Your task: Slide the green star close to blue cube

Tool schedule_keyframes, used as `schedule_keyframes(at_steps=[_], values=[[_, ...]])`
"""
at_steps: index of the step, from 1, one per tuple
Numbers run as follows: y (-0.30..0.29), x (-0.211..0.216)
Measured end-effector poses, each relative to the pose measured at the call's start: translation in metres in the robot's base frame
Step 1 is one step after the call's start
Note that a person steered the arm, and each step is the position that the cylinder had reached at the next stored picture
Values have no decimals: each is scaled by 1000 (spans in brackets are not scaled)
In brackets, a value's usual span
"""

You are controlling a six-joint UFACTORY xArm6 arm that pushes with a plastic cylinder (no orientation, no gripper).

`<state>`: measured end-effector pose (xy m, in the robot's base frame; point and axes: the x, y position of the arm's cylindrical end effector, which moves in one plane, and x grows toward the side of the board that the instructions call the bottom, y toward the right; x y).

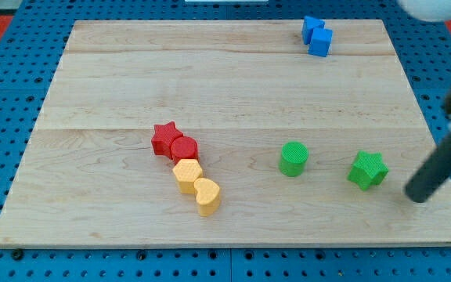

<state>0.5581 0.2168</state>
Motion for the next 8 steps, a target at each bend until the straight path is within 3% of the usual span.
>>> schedule_keyframes(at_steps=[1, 3, 5, 6, 7, 8], values=[[-52, -23], [-38, -114], [-45, -177], [-42, -151], [-61, -164], [-61, -204]])
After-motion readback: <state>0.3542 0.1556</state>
